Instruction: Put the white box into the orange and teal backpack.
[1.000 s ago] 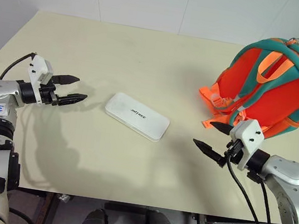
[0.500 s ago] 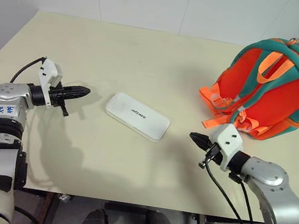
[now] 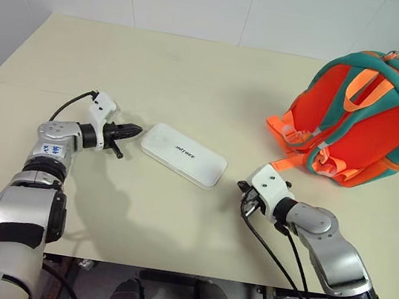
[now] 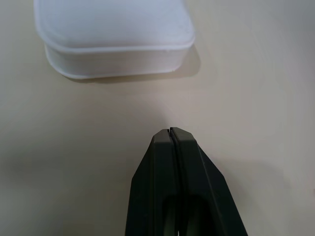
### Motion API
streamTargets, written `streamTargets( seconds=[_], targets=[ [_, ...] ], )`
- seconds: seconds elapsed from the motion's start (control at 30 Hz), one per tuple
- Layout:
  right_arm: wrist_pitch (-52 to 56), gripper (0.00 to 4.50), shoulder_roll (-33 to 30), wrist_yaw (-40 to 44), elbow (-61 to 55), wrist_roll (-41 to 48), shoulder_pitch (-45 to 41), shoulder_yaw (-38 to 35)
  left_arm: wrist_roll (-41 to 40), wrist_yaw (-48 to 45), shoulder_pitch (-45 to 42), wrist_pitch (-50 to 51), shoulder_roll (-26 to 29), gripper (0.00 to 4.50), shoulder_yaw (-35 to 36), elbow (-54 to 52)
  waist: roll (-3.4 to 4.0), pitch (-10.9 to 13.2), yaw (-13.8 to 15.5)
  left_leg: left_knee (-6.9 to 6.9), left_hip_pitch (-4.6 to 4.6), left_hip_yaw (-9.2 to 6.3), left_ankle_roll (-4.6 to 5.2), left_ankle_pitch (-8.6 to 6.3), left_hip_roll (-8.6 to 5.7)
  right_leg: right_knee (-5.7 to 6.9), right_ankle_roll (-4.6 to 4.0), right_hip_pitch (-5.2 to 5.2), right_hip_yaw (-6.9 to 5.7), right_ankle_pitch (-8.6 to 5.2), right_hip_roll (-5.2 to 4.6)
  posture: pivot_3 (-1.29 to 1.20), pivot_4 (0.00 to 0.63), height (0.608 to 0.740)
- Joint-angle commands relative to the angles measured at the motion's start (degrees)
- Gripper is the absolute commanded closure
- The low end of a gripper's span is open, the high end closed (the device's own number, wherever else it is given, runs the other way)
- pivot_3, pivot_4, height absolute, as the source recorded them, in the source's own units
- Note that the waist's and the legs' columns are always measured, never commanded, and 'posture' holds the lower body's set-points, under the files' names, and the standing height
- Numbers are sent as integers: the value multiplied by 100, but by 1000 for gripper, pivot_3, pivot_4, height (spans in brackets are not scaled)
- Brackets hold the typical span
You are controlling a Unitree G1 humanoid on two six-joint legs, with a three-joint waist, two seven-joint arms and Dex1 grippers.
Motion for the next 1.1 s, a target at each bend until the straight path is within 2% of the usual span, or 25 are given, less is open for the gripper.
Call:
streamTargets(
  seconds=[0.03, 0.6, 0.8, 1.1],
  targets=[
    [34, 4476, 55, -17, -126, -56, -88, -24, 56, -12, -151, -83, -31, 4485, 21, 58, 0, 0, -2, 0, 0, 0, 0, 0, 0, 1, 0, 0, 0, 0, 0, 0, 150, 740],
    [48, 4476, 485, 303, -77, -58, -669, 422, 102, -941, 5, -57, -136, 4485, -68, -104, 0, 0, -17, -1, 0, -2, -2, 1, 0, 1, 1, 0, -2, 1, 1, 0, 150, 740],
    [42, 4476, 423, 486, -103, -39, -651, 381, 78, -1428, 104, 17, -107, 4485, -152, -313, 0, 0, -12, 0, 0, -3, -2, 1, 0, 2, 1, 0, -3, 1, 1, 0, 150, 740],
    [188, 4476, 66, 993, -454, 153, -591, 134, -55, -2439, 743, 689, -95, 4485, -492, -1611, 0, 0, -7, 0, 0, -3, -2, 1, 0, 2, 0, 1, -3, 0, 0, 0, 150, 740]
  ],
)
